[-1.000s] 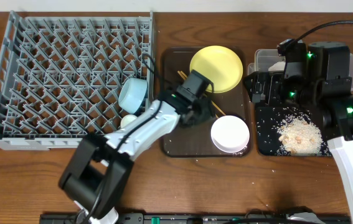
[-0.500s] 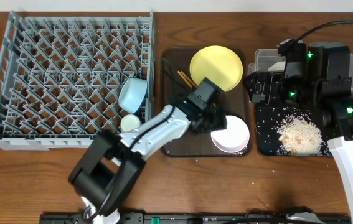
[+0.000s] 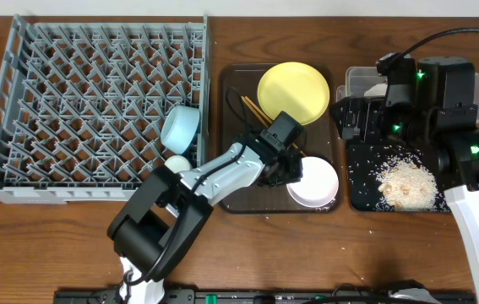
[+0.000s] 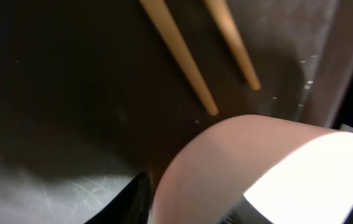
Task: Sort waste into correct bins and load items into the dishwasher
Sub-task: 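Grasp the pink bowl rim with the left gripper, then carry the pink bowl left and set it in the dish rack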
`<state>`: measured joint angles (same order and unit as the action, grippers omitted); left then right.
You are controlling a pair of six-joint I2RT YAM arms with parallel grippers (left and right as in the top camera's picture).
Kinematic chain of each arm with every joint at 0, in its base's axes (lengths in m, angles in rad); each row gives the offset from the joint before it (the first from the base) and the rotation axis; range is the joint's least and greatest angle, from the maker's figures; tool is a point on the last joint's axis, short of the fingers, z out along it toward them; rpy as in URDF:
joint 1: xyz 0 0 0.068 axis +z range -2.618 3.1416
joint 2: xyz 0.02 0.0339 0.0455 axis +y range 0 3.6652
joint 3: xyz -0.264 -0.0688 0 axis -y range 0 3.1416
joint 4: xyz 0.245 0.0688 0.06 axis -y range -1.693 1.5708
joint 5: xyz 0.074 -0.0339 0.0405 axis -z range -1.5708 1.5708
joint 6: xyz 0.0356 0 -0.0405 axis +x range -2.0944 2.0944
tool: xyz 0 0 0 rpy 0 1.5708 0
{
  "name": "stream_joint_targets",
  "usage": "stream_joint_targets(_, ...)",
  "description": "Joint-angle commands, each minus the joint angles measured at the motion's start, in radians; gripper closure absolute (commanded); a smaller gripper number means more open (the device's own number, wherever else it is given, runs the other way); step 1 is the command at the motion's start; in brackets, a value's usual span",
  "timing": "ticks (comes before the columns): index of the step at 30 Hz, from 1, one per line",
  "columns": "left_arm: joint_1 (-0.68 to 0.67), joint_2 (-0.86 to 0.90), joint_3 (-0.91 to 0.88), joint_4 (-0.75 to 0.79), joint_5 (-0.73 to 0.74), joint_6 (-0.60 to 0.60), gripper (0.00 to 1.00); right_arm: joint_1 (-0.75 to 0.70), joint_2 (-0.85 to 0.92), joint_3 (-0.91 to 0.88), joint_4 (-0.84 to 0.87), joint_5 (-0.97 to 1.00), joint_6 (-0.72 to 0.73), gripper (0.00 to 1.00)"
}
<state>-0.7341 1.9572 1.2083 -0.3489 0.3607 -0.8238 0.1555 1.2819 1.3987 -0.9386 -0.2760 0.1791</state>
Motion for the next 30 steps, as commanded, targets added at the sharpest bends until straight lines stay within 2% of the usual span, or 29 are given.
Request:
stream_joint_targets(1,0.005,0.023,-0.009,0.000,-0.007,-0.021,0.70,-0.001,0.001,0.006,0.000,0.003,0.010,0.01)
stream_joint_targets(4,0.006,0.035,-0.009,0.000,-0.006,-0.040,0.76,-0.001,0.001,0.006,0.000,0.003,0.010,0.01)
stream_joint_targets(5,0.010,0.037,-0.009,0.000,-0.005,-0.040,0.81,-0.001,0.001,0.006,0.000,0.003,0.010,0.01)
stream_joint_targets(6,0.012,0.037,-0.009,-0.002,-0.005,-0.044,0.92,-0.001,0.001,0.006,0.000,0.003,0.010,0.01)
stream_joint_targets(13,0.035,0.015,-0.008,-0.001,0.019,-0.033,0.92,-0.001,0.001,0.006,0.000,0.003,0.010,0.01)
stream_joint_targets(22,0.044,-0.177,-0.008,-0.011,0.008,0.107,0.93,-0.001,0.001,0.006,0.000,0.003,0.010,0.01)
stream_joint_targets(24,0.044,-0.229,-0.007,-0.019,-0.040,0.141,0.93,-0.001,0.001,0.006,0.000,0.003,0.010,0.01)
stream_joint_targets(26,0.044,-0.283,-0.006,-0.047,-0.149,0.178,0.93,-0.001,0.001,0.006,0.000,0.003,0.010,0.01)
stream_joint_targets(30,0.052,-0.387,-0.005,-0.125,-0.533,0.298,0.93,-0.001,0.001,0.006,0.000,0.003,0.010,0.01)
